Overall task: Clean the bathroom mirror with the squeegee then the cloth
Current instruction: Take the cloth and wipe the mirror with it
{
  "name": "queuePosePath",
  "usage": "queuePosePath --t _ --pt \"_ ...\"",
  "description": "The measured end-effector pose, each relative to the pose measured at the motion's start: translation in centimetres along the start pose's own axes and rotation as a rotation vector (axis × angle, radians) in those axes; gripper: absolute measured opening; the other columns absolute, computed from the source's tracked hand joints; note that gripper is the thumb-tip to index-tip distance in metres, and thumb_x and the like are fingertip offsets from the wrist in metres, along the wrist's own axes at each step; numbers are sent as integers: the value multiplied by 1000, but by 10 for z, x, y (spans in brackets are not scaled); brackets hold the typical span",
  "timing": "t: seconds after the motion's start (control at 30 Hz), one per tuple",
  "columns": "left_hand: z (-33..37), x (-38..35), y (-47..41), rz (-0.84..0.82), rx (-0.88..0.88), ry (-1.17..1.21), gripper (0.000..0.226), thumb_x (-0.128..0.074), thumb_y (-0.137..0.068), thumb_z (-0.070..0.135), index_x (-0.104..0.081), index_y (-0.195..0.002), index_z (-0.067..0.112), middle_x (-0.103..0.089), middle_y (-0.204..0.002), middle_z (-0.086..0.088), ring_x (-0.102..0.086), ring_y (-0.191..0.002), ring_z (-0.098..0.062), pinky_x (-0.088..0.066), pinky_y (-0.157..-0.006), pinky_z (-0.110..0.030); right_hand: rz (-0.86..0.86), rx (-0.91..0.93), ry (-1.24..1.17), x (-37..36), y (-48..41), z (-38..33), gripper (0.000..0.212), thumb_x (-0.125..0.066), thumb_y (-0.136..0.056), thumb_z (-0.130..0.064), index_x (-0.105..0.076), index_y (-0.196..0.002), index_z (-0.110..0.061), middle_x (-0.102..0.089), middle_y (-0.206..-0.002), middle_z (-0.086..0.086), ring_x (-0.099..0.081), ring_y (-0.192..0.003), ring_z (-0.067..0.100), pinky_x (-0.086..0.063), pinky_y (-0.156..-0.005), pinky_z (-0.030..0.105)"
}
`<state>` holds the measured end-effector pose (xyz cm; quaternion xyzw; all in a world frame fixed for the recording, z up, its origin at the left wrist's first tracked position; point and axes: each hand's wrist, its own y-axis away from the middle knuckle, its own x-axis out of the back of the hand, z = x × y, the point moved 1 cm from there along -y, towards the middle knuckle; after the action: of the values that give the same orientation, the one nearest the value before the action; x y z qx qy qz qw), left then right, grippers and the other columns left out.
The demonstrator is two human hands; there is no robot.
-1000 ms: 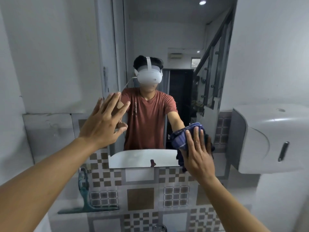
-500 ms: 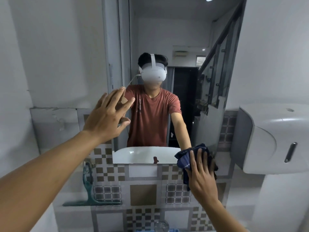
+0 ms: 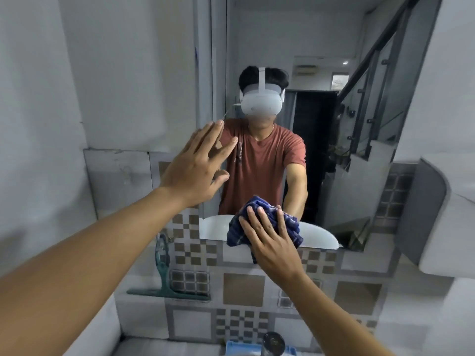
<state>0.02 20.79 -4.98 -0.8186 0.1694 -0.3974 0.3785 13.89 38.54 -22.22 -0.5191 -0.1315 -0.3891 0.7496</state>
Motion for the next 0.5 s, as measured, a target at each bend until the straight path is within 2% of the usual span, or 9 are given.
queuePosePath --t 0.2,0.27,0.37,0.43,0.5 --pt "0 3 0 3 -2 -3 77 -66 -90 43 -36 -156 17 -24 -164 -23 -23 -152 -40 -34 -120 -52 -44 200 -36 -5 -42 -45 56 -35 -97 -20 -38 -152 -12 -29 -163 11 -22 -152 30 -17 -120 62" --pt "-2 5 -1 -8 1 -9 78 -67 -89 44 -37 -156 18 -25 -164 -23 -25 -151 -41 -34 -119 -54 -89 282 -55 -7 -49 -55 53 -35 -96 -22 -47 -147 -13 -37 -160 9 -28 -150 28 -19 -119 60" --pt "-3 8 0 -27 -7 -32 80 -69 -88 44 -36 -156 19 -25 -164 -23 -27 -150 -41 -30 -121 -55 -197 431 -106 -8 -46 -68 47 -37 -93 -23 -62 -133 -18 -52 -150 4 -40 -144 23 -28 -118 55" --pt "-3 10 0 -47 -2 -41 81 -68 -88 45 -35 -157 20 -24 -164 -23 -27 -150 -41 -29 -122 -56 -246 469 -199 -5 -39 -74 42 -43 -92 -19 -62 -129 -16 -57 -145 5 -46 -141 22 -30 -118 53" --pt "-3 14 0 -61 1 -34 79 -66 -89 46 -34 -157 21 -23 -165 -22 -27 -151 -40 -28 -122 -55 -250 412 -340 4 -33 -78 42 -48 -93 -9 -55 -134 -9 -54 -146 10 -42 -143 24 -21 -122 49"
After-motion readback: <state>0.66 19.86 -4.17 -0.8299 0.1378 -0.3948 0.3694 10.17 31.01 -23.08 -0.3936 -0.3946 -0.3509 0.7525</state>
